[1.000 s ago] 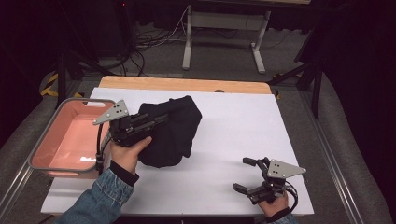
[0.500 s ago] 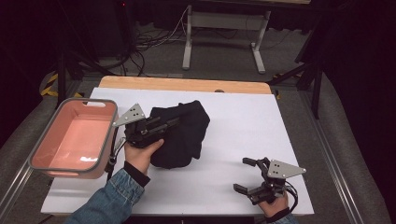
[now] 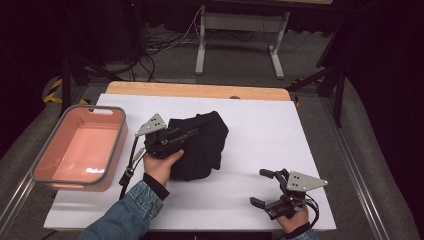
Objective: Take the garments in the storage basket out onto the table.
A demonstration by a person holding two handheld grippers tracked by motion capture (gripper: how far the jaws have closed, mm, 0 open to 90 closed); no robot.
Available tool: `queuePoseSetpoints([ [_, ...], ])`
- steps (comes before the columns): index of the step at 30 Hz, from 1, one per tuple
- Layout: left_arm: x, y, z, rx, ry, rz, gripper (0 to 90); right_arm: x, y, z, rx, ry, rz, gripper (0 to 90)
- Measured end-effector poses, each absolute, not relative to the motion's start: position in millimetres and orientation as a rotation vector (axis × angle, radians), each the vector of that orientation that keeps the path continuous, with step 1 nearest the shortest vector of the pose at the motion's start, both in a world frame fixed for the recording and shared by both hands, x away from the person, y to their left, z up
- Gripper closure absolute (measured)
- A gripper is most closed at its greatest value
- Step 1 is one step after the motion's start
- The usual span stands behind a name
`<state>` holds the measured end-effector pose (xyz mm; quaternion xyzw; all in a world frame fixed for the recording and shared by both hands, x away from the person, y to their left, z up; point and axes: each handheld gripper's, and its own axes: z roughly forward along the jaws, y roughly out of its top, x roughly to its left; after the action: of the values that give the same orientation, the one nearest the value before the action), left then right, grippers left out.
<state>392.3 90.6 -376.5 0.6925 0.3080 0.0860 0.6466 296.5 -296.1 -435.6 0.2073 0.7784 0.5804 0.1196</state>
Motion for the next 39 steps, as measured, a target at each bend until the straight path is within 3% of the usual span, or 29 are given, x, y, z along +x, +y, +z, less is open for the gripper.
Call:
queuePoseSetpoints([
  [23, 408.3, 66.9, -404.7, 1.661, 0.751, 0.155, 73.0, 295.7, -298.2, -435.9, 0.612, 2.273, 1.701, 3.6],
  [39, 416.7, 58.9, -423.0, 1.767, 0.769, 0.103, 66.6, 296.1, -297.8, -436.2, 0.611, 2.276, 1.696, 3.8],
])
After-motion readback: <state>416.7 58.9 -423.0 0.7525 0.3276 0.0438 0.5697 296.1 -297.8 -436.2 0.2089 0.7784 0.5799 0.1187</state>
